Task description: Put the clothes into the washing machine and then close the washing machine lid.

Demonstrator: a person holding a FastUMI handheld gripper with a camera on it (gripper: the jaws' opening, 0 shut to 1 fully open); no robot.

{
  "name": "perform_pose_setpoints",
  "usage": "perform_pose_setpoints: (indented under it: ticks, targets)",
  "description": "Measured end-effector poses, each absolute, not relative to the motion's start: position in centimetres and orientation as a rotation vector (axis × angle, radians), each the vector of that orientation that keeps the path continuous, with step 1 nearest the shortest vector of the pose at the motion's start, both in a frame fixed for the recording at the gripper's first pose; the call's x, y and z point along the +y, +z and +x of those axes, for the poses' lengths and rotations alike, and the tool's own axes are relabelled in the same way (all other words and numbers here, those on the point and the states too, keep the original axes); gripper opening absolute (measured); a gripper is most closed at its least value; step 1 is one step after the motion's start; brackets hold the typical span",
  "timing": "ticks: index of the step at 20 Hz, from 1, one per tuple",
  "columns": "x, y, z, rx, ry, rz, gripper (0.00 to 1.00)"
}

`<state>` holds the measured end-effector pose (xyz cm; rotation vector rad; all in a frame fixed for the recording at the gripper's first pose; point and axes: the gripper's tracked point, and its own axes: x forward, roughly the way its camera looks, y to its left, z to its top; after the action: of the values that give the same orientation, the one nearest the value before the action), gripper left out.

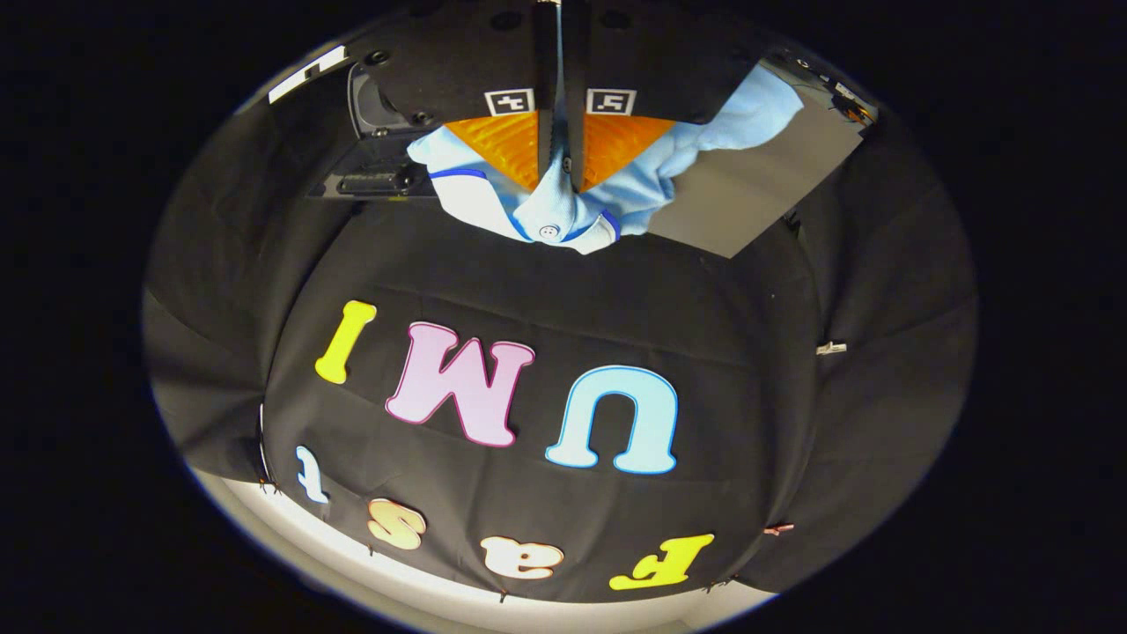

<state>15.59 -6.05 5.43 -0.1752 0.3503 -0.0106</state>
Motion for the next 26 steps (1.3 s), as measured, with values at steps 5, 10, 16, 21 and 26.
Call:
perform_pose_setpoints:
  ticks: [5, 10, 16, 21, 26]
  targets:
    - [-7.9, 8.7, 15.1, 0.292, 0.04, -0.15, 0.07]
    - [-12.4, 10.9, 15.3, 0.275, 0.066, -0.151, 0.07]
    - [-20.9, 12.1, 15.8, 0.26, 0.025, -0.17, 0.07]
    - [-27.7, 11.2, 16.6, 0.264, -0.028, -0.182, 0.07]
    - [-33.5, 8.1, 17.0, 0.302, -0.091, -0.168, 0.07]
